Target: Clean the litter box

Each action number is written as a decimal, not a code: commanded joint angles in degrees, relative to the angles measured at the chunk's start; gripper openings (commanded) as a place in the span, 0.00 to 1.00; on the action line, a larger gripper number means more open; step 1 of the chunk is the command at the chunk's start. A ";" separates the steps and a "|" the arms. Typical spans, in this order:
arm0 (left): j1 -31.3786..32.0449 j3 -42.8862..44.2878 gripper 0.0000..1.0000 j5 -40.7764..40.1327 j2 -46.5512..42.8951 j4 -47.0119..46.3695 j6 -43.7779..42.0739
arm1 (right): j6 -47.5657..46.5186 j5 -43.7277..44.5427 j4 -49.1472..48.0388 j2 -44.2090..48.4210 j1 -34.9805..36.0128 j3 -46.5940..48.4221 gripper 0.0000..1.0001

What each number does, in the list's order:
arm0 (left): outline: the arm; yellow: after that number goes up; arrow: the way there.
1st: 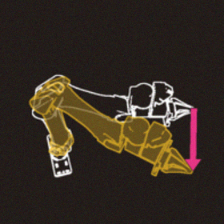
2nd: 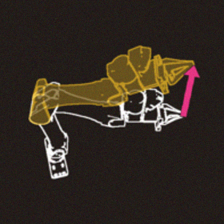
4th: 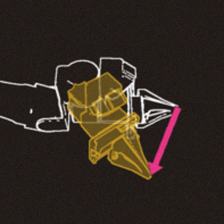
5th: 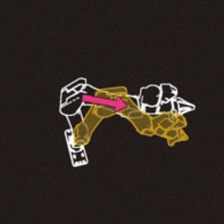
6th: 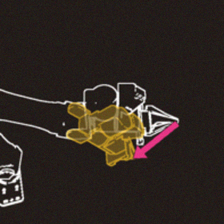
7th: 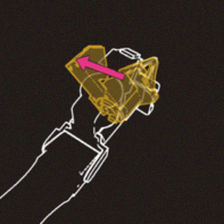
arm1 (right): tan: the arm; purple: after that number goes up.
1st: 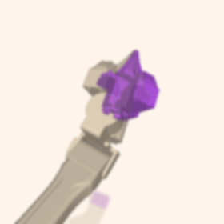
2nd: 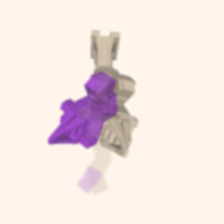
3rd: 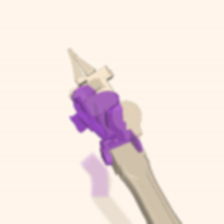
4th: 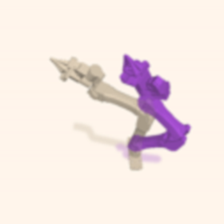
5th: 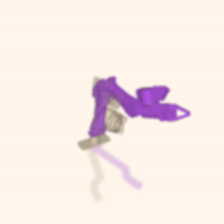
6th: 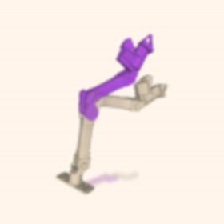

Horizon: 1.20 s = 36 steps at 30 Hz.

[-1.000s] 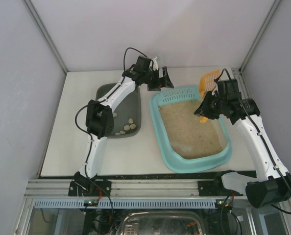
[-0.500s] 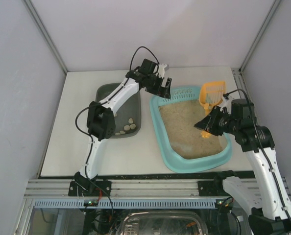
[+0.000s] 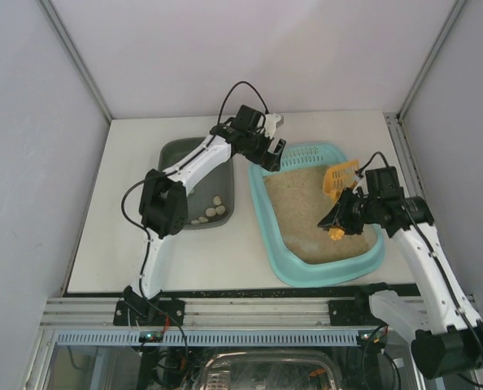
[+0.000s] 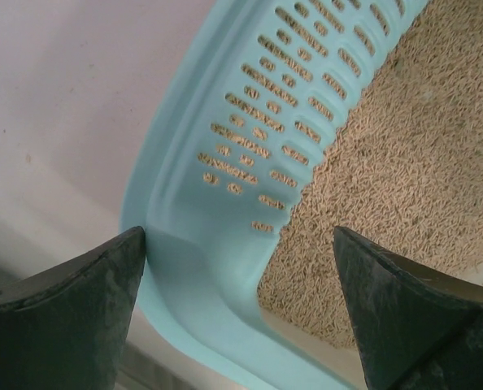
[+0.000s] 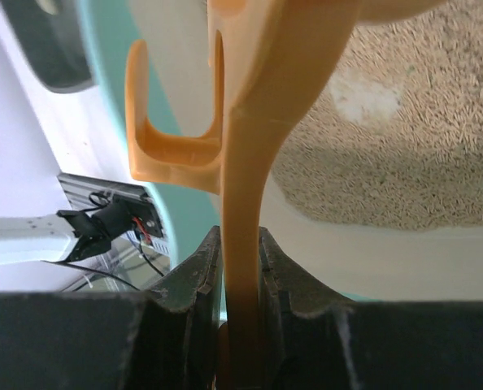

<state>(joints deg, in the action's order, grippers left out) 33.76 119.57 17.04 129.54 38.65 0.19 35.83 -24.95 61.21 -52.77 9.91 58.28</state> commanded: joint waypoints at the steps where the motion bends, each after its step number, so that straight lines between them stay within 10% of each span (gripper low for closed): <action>1: 1.60 -9.74 1.00 -0.53 -4.35 5.18 1.70 | -1.16 -3.24 -2.97 -4.42 0.16 -2.59 0.00; 36: 6.23 -45.90 0.84 2.43 -20.37 -13.04 15.18 | -5.79 -3.69 -13.55 -53.91 1.97 32.60 0.00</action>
<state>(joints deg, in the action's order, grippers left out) 35.68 79.96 15.22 106.80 13.23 12.12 31.33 -30.70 60.62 -102.96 12.56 83.59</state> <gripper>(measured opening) 0.850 0.177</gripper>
